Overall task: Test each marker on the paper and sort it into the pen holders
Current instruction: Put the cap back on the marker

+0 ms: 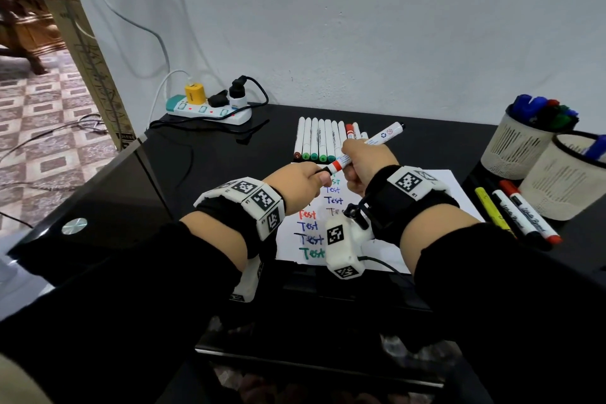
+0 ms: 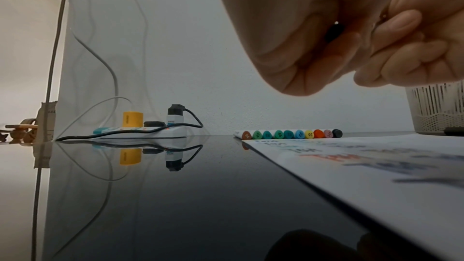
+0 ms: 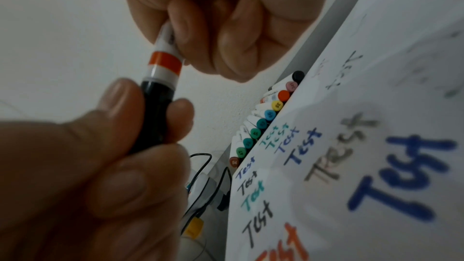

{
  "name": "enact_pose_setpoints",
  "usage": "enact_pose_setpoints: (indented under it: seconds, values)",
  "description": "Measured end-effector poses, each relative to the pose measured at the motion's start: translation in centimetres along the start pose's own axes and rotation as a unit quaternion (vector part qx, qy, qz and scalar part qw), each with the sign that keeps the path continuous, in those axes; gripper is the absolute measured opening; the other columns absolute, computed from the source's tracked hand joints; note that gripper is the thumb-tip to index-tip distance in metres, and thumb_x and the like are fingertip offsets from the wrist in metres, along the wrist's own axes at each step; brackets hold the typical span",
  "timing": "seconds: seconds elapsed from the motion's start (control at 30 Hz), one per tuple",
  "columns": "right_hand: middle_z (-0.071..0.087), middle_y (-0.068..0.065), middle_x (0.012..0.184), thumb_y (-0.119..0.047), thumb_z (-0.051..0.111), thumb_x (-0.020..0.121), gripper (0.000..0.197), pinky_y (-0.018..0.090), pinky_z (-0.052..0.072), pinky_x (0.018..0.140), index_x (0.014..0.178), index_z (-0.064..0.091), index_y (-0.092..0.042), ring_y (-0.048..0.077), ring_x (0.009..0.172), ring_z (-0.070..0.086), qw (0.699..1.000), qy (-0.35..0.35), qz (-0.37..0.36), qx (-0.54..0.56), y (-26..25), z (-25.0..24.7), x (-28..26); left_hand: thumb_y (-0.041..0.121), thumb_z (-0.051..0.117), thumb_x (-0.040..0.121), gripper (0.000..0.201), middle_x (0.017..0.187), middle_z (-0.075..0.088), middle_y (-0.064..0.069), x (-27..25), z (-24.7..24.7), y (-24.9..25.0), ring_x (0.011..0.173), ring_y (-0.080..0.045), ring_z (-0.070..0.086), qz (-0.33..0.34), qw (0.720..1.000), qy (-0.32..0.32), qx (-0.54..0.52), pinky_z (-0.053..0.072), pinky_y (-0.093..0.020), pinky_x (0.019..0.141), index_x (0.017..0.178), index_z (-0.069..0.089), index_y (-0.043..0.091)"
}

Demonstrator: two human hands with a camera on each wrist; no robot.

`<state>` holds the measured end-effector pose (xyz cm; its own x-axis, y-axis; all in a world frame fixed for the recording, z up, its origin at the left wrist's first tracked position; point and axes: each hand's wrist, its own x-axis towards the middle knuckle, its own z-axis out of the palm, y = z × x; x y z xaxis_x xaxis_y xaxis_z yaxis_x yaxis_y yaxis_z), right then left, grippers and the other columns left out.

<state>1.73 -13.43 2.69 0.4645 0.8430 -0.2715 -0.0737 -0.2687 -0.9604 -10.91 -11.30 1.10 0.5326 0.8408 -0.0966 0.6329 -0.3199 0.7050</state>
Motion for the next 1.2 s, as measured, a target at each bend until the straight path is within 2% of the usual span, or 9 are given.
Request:
enact_pose_setpoints:
  seconds: [0.17,0.4,0.6,0.67,0.77,0.9,0.97,1.03,1.2]
  values:
    - [0.036,0.0,0.048,-0.01,0.046,0.088,0.018,0.014,0.024,0.033,0.07,0.044,-0.013,0.008,0.033,0.028,1.0,-0.005,-0.006,0.013,-0.2,0.0,0.0,0.025,0.036,0.101,0.021,0.071,0.047,0.006,-0.2,0.0,0.0,0.066,-0.01,0.043,0.012,0.999,0.003,-0.043,0.035,-0.017,0.058,0.094,0.054,0.016]
    - [0.031,0.002,0.052,-0.009,0.045,0.088,0.025,0.015,0.021,0.034,0.066,0.037,-0.016,0.01,0.037,0.023,0.999,-0.021,-0.037,0.031,-0.5,0.0,-0.1,0.024,0.037,0.1,0.028,0.067,0.048,0.005,-0.4,0.1,-0.1,0.066,-0.012,0.044,0.017,0.994,0.009,-0.109,0.04,-0.029,0.071,0.078,0.054,0.025]
    - [0.041,0.0,0.048,-0.041,0.061,0.089,0.04,0.02,0.027,0.037,0.064,0.05,-0.012,0.009,0.036,0.031,0.996,0.0,-0.083,0.037,-1.5,-0.1,-0.9,0.029,0.034,0.101,0.027,0.072,0.048,0.007,-0.2,-1.7,1.8,0.063,-0.006,0.043,0.01,0.999,0.038,-0.038,0.036,-0.019,0.06,0.103,0.058,0.015]
    - [0.052,0.001,0.051,-0.04,0.063,0.088,0.036,0.021,0.029,0.038,0.078,0.058,-0.005,0.01,0.035,0.035,0.993,0.023,-0.107,0.049,-2.2,-0.5,-0.8,0.032,0.034,0.1,0.031,0.073,0.049,0.006,-0.1,-2.6,2.6,0.065,-0.008,0.045,0.004,0.998,0.055,0.014,0.035,-0.019,0.059,0.109,0.058,0.014]
    - [0.062,0.001,0.071,-0.012,0.06,0.083,0.024,0.021,0.036,0.041,0.106,0.054,-0.009,0.011,0.045,0.044,0.986,0.08,-0.144,-0.034,-3.5,-1.4,-1.0,0.037,0.033,0.1,0.037,0.088,0.058,-0.001,-0.4,-3.6,3.4,0.078,-0.015,0.051,-0.009,0.993,0.061,0.105,0.037,-0.024,0.064,0.114,0.059,0.016]
    - [0.056,-0.002,0.088,-0.005,0.05,0.087,0.034,0.009,0.04,0.049,0.111,0.056,-0.028,0.013,0.064,0.053,0.911,0.048,-0.279,-0.299,-4.9,-2.9,-1.8,0.041,0.034,0.099,0.04,0.098,0.062,-0.005,-0.9,-4.1,4.6,0.088,-0.018,0.053,-0.002,0.989,0.069,0.133,0.037,-0.026,0.074,0.114,0.061,0.015]
    - [0.055,0.005,0.104,-0.013,0.056,0.088,0.032,0.019,0.043,0.075,0.117,0.062,-0.027,0.021,0.094,0.055,0.832,0.052,-0.326,-0.447,-5.3,-3.4,-1.9,0.042,0.035,0.098,0.042,0.093,0.061,-0.006,-1.1,-4.1,5.3,0.084,-0.019,0.053,0.012,0.989,0.07,0.129,0.038,-0.028,0.074,0.111,0.062,0.013]
    - [0.05,0.01,0.114,-0.021,0.058,0.09,0.025,0.028,0.04,0.087,0.114,0.065,-0.023,0.027,0.11,0.047,0.785,0.066,-0.348,-0.509,-5.6,-4.1,-2.3,0.043,0.037,0.097,0.043,0.087,0.058,-0.005,-1.3,-4.1,6.2,0.079,-0.019,0.053,0.028,0.99,0.066,0.125,0.039,-0.028,0.069,0.106,0.063,0.01]
    - [0.047,0.011,0.112,-0.019,0.05,0.093,0.019,0.033,0.044,0.077,0.11,0.058,-0.012,0.032,0.096,0.054,0.726,0.062,-0.378,-0.571,-6.0,-6.3,-3.0,0.044,0.04,0.096,0.028,0.075,0.054,0.004,-1.5,-3.8,8.0,0.071,-0.013,0.05,0.073,0.989,0.051,0.121,0.037,-0.023,0.062,0.086,0.052,0.021]
